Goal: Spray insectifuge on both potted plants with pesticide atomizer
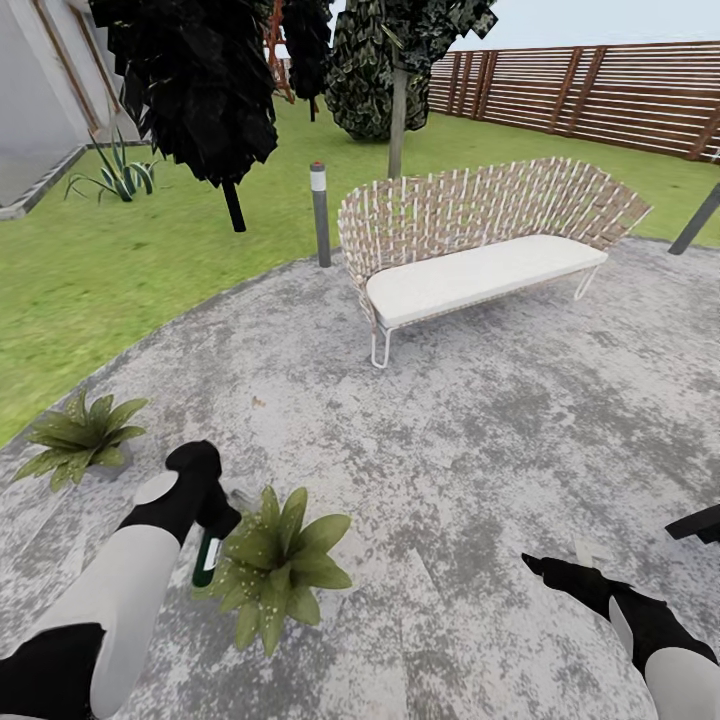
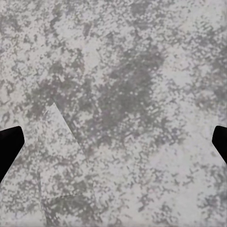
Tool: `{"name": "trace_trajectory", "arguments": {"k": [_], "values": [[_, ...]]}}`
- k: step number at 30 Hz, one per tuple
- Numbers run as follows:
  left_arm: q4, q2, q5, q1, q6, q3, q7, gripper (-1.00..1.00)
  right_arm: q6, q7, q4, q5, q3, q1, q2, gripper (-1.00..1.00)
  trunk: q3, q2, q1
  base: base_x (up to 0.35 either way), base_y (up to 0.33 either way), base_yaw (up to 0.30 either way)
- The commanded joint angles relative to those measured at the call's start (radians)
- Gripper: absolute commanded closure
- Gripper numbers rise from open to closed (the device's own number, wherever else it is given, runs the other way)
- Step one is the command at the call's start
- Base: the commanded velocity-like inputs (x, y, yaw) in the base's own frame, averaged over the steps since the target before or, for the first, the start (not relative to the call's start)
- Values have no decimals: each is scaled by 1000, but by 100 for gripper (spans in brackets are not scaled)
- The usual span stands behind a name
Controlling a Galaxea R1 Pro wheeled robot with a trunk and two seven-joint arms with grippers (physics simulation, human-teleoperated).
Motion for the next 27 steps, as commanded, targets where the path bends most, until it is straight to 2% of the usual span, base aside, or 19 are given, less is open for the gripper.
{"name": "trace_trajectory", "arguments": {"k": [1, 4, 7, 13, 18, 22, 27], "values": [[-5, -3, -8, -1, 7, 2, -10, 100, 6, 8, -2, 5, -8, 0, 1, -100, -1, 0, 0, 0, 0, -1], [-7, -5, 0, -1, 7, 2, -27, 100, 6, 8, -2, 5, -8, -1, 0, -100, -1, 0, 0, 0, 0, 0], [-2, -5, 24, 0, 5, 2, -72, 100, 6, 8, -2, 5, -8, -1, 0, -100, -1, 0, 0, 0, 0, 0], [10, 0, 27, 9, -2, 1, -90, 100, 6, 7, -2, 5, -8, 0, 1, -100, -1, 0, 0, 0, 0, 0], [133, 1, 24, 10, -44, 0, -90, 100, 6, 7, -2, 5, -8, -1, 1, -100, -1, 0, 0, 0, 0, 0], [164, 4, 22, 11, -52, -1, -88, 100, 6, 7, -2, 5, -8, 0, 0, -100, -1, 0, 0, 0, 0, 0], [164, 39, 20, 10, -54, -1, -75, 100, 6, 7, -2, 5, -8, -1, 1, -100, -1, 0, 0, 0, 0, 0]]}}
